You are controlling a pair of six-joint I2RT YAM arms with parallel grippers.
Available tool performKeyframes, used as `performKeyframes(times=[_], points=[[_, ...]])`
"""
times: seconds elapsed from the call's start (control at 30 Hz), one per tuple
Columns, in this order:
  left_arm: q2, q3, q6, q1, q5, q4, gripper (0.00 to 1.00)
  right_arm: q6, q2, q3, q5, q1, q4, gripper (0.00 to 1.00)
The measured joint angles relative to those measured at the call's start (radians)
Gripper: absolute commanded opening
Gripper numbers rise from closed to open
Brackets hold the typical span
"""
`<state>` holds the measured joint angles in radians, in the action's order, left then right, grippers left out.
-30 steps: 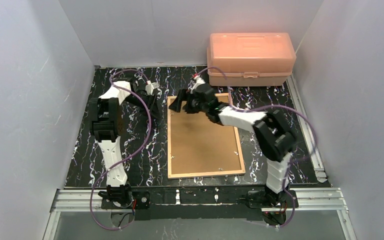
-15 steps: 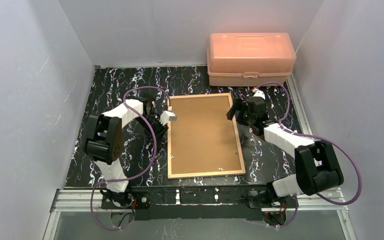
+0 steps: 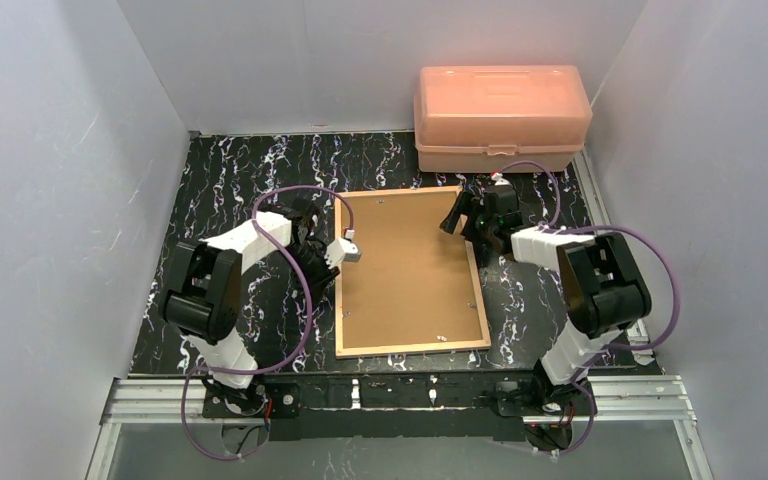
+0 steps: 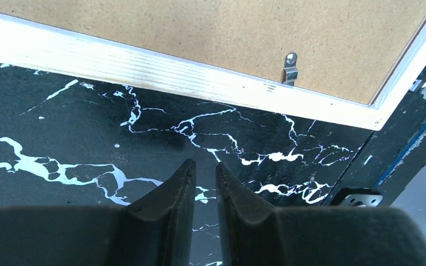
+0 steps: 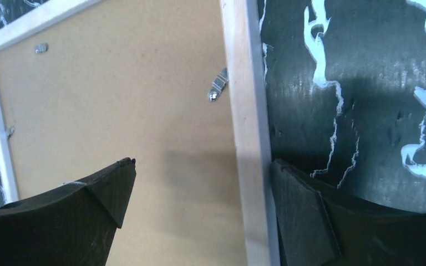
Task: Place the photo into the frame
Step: Adjust the photo frame at the center of the board.
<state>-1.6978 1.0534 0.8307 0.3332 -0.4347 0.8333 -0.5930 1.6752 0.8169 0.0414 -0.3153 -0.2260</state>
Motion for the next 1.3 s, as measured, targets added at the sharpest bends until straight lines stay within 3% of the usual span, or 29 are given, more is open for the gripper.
performKeyframes(times=[0.27,0.6,0.77,0.9,1.07,1.3], points=[[0.051,-0.047,0.061,0.001,0.010,0.007,0.16,-0.010,0.186,0.207,0.004,-0.098,-0.011,0.99],[0.080,-0.108,0.097,0.008,0.041,0.111,0.16,-0.006,0.545,0.716,0.046,-0.295,0.048,0.99],[0.075,-0.085,0.072,0.033,-0.007,0.173,0.29,0.037,0.633,0.891,0.049,-0.352,0.127,0.99],[0.043,0.050,0.044,0.036,-0.078,0.216,0.40,0.069,0.582,0.871,0.032,-0.367,0.180,0.99],[0.002,0.282,0.045,-0.015,-0.170,0.369,0.42,0.075,0.288,0.632,-0.023,-0.335,0.226,0.99],[-0.240,0.715,-0.050,-0.264,-0.154,0.416,0.37,0.004,-0.206,0.253,-0.056,-0.283,0.259,0.99]])
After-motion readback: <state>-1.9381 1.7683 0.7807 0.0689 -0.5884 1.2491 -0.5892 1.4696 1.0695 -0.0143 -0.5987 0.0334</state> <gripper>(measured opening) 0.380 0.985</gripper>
